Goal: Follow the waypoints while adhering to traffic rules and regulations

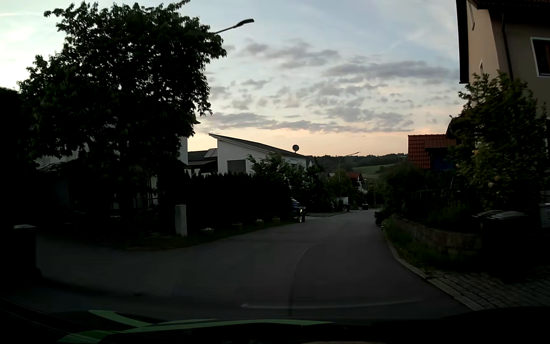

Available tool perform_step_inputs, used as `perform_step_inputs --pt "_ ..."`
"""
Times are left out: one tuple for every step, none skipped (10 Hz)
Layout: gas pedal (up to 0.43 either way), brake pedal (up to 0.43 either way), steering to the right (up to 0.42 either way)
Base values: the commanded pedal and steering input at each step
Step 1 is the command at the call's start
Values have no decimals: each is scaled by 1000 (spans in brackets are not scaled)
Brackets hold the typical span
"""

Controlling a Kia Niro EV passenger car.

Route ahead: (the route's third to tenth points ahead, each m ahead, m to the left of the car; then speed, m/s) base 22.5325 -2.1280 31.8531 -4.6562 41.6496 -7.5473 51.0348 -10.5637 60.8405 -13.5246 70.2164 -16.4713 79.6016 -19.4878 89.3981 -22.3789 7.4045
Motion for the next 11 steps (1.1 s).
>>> perform_step_inputs --pt "0 0 38" --pt "0 0 40" --pt "0 0 41" --pt "0 0 42" --pt "0 0 42" --pt "0 0 43" --pt "0 0 42" --pt "0 0 43" --pt "0 0 44" --pt "0 0 44" --pt "0 0 44"
